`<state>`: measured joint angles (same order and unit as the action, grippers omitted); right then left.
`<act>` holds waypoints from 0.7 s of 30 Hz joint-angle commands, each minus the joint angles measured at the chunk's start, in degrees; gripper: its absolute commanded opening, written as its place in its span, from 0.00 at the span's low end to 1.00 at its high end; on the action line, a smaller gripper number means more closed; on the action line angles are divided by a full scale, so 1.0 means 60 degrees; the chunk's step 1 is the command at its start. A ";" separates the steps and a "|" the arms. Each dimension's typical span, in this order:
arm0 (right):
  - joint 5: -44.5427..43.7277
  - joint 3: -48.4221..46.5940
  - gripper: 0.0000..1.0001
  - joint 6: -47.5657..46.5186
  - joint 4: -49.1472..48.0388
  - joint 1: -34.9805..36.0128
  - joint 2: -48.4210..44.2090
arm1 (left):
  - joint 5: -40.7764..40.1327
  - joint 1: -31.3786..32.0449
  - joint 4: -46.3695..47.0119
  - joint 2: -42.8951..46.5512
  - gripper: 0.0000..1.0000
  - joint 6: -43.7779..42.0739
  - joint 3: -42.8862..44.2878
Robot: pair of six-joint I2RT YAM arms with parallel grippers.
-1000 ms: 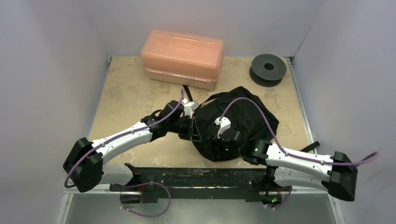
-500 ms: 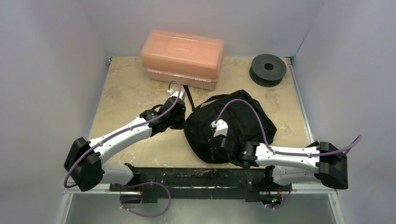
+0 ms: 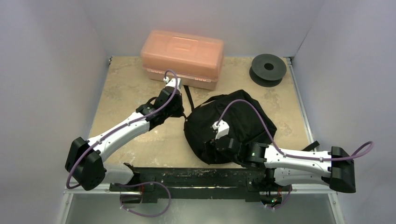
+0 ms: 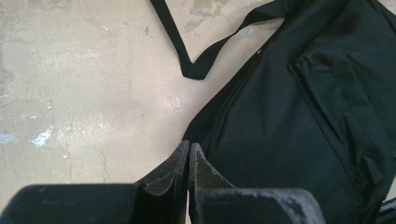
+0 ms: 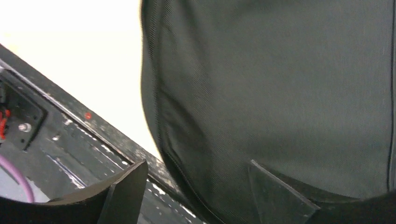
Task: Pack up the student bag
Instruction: Zip the student bag at the center of the board.
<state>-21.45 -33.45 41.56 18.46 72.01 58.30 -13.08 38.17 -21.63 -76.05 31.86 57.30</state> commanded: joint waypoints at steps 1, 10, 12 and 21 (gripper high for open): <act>-0.0116 -0.1143 0.89 -0.1931 -0.1287 -0.0073 0.0246 | 0.0681 -0.0007 0.0446 0.0578 0.00 -0.0230 0.0379; -0.1557 -0.3448 0.75 -0.4051 -0.3331 -0.0180 0.3903 | 0.1447 0.0068 -0.0418 0.0759 0.00 0.0166 0.0573; -0.2155 -0.3913 0.64 -0.4243 -0.3335 -0.0180 0.4684 | 0.1546 0.0068 -0.0458 0.0751 0.00 0.0250 0.0562; -0.2457 -0.3075 0.00 -0.3923 -0.2989 -0.0166 0.4531 | 0.0498 -0.0329 -0.0206 0.0144 0.00 0.0979 0.0915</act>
<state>-35.29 -54.70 17.74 0.14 71.02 89.91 -6.09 38.13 -25.12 -73.73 34.22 58.70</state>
